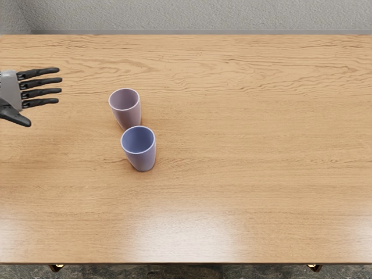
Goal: Pick up cup and place in cup with left hand
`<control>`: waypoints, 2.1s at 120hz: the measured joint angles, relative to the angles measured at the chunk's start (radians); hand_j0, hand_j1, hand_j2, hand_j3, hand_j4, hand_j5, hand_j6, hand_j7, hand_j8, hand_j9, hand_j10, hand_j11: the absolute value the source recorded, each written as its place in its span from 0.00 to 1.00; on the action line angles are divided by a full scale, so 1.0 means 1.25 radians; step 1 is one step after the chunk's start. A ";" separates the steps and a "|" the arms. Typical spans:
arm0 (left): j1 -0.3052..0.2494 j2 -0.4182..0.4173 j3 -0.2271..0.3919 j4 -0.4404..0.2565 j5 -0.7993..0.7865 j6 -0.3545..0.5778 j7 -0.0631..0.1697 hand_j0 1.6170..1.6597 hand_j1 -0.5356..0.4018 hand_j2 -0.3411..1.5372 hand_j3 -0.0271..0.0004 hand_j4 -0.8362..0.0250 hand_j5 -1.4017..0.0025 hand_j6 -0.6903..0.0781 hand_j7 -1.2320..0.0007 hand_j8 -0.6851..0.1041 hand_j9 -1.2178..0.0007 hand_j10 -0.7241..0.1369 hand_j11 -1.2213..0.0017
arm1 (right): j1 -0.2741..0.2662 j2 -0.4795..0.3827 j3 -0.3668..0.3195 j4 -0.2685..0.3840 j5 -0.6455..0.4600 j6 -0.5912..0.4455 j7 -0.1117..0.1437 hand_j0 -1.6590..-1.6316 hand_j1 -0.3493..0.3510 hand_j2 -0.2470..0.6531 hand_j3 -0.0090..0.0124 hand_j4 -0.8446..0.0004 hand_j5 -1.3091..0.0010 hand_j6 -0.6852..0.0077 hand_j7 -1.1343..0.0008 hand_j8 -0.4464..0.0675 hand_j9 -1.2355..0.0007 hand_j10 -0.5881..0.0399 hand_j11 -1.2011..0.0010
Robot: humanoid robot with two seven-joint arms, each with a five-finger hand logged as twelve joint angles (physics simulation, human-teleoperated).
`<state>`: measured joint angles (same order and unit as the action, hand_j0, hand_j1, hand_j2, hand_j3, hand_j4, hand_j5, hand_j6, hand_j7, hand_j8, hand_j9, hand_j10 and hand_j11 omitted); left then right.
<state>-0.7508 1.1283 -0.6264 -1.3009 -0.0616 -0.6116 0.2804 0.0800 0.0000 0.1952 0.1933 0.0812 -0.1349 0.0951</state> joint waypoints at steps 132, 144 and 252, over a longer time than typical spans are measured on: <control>-0.328 -0.367 -0.010 -0.238 0.700 0.001 0.264 0.96 0.80 0.19 0.99 0.83 0.89 0.74 0.88 0.72 0.88 0.71 0.88 | -0.021 0.000 0.000 0.000 0.000 0.000 0.000 0.04 0.00 0.27 0.42 1.00 1.00 0.99 1.00 0.87 1.00 0.94 1.00; -0.302 -0.369 -0.004 -0.248 0.774 0.001 0.264 0.96 0.77 0.20 0.99 0.81 0.87 0.71 0.85 0.69 0.85 0.68 0.85 | -0.021 0.000 0.000 0.000 0.000 0.000 0.000 0.04 0.00 0.27 0.42 1.00 1.00 0.99 1.00 0.87 1.00 0.94 1.00; -0.166 -0.415 0.002 -0.358 1.058 0.051 0.264 0.96 0.58 0.21 0.99 0.64 0.74 0.53 0.70 0.51 0.70 0.51 0.70 | -0.021 0.000 0.000 0.000 0.000 0.000 0.000 0.04 0.00 0.27 0.42 1.00 1.00 0.99 1.00 0.87 1.00 0.94 1.00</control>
<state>-0.9584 0.6092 -0.6242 -1.7480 1.2613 -0.5477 0.6109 0.0537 0.0000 0.1948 0.1933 0.0813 -0.1350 0.0951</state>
